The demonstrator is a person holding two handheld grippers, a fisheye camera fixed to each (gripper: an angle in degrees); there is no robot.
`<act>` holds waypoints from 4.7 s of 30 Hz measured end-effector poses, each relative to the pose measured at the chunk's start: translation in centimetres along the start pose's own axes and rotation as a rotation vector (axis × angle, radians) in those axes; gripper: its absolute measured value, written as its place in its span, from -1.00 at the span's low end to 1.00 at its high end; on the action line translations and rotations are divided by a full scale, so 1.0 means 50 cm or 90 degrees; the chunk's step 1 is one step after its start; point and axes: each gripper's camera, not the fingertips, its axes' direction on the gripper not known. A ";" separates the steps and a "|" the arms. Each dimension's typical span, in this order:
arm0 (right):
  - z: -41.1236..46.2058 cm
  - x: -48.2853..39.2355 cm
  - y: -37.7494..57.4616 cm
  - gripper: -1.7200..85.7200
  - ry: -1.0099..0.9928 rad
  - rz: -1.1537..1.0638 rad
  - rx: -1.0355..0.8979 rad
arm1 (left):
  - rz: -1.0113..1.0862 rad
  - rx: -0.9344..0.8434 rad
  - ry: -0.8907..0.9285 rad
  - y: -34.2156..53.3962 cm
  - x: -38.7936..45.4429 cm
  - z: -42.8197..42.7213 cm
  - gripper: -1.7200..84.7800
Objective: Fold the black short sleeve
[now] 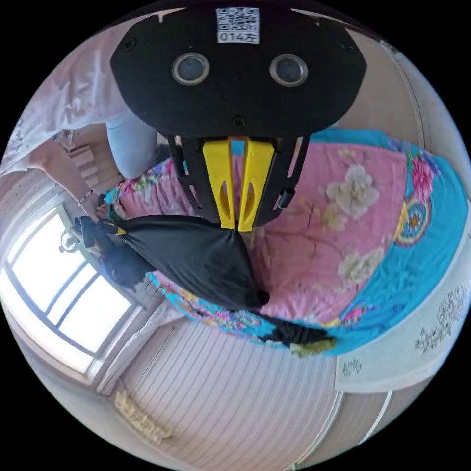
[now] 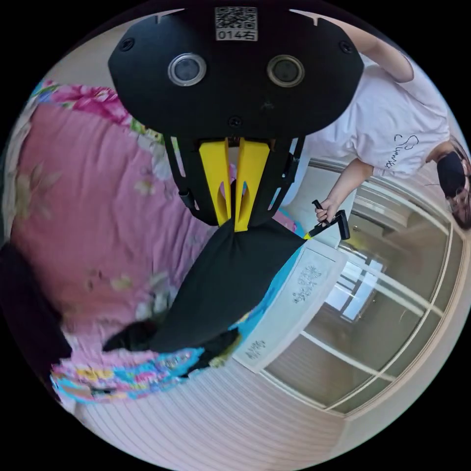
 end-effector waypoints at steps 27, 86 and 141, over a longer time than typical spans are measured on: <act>0.156 0.188 0.099 -0.96 0.075 0.094 -0.167 | -0.013 -0.182 0.002 0.318 -0.259 0.166 -0.98; 1.068 0.048 -0.803 -0.92 0.406 -0.246 -0.225 | -0.006 -0.078 -0.006 -0.184 -0.664 0.873 -0.88; 0.740 0.384 -0.566 -0.93 0.199 -0.014 0.001 | 0.340 -0.167 0.003 -0.147 -0.187 1.087 -0.92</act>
